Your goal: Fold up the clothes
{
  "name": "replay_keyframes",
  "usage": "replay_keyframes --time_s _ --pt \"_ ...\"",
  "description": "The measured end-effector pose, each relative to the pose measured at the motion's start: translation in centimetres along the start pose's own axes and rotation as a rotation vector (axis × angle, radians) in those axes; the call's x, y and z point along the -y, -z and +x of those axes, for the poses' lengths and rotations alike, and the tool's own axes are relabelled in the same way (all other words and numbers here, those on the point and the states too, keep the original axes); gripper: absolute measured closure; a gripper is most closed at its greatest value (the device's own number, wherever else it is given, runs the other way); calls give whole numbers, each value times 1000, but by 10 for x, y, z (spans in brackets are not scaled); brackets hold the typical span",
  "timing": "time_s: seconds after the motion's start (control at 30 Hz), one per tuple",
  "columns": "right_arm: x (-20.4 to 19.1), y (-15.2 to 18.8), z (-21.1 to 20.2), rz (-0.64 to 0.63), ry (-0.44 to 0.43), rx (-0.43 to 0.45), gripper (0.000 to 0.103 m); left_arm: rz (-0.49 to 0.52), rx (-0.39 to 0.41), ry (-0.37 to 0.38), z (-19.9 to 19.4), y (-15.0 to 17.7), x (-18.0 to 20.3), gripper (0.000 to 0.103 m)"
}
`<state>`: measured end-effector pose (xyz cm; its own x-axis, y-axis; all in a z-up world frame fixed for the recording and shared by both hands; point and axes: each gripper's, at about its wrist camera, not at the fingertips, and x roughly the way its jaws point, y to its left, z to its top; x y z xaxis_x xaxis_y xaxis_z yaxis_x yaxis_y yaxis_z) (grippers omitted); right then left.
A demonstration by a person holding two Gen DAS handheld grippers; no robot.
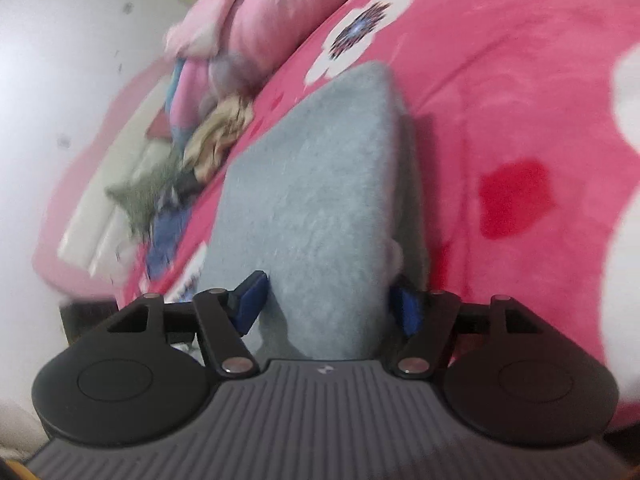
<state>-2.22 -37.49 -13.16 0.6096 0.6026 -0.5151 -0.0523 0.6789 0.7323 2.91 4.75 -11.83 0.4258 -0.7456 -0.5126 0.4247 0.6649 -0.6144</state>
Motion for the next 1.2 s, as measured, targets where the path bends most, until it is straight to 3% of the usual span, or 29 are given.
replay_keyframes --time_s 0.13,0.27,0.3,0.33,0.43,0.53,0.63,0.73,0.8,0.9,1.03,1.17,1.2 --pt "-15 -20 -19 -83 22 118 31 120 113 -66 -14 -17 19 36" --pt "-7 -45 5 -86 55 132 31 252 123 -121 13 -29 43 35" --pt "-2 -51 16 -71 67 125 34 281 117 -144 24 -30 49 35" --pt "3 -54 24 -56 68 116 49 306 104 -179 36 -31 53 35" --pt "7 -53 37 -46 48 122 73 374 89 -262 58 -32 61 35" --pt "-8 -42 26 -177 36 199 77 423 90 -283 63 -29 57 34" --pt "-16 -33 27 -285 11 183 72 418 79 -274 66 -30 46 34" --pt "-9 -31 36 -296 54 144 58 394 80 -254 65 -34 37 34" --pt "-2 -31 38 -286 47 142 56 376 75 -230 64 -39 32 34" --pt "-2 -27 34 -339 2 170 71 355 67 -208 64 -45 24 34" --pt "-23 -16 27 -526 31 244 78 302 46 -190 68 -53 11 32" --pt "-46 -3 26 -680 91 331 76 249 13 -189 72 -55 1 30" --pt "-47 1 28 -704 114 343 68 241 2 -195 74 -56 0 29"
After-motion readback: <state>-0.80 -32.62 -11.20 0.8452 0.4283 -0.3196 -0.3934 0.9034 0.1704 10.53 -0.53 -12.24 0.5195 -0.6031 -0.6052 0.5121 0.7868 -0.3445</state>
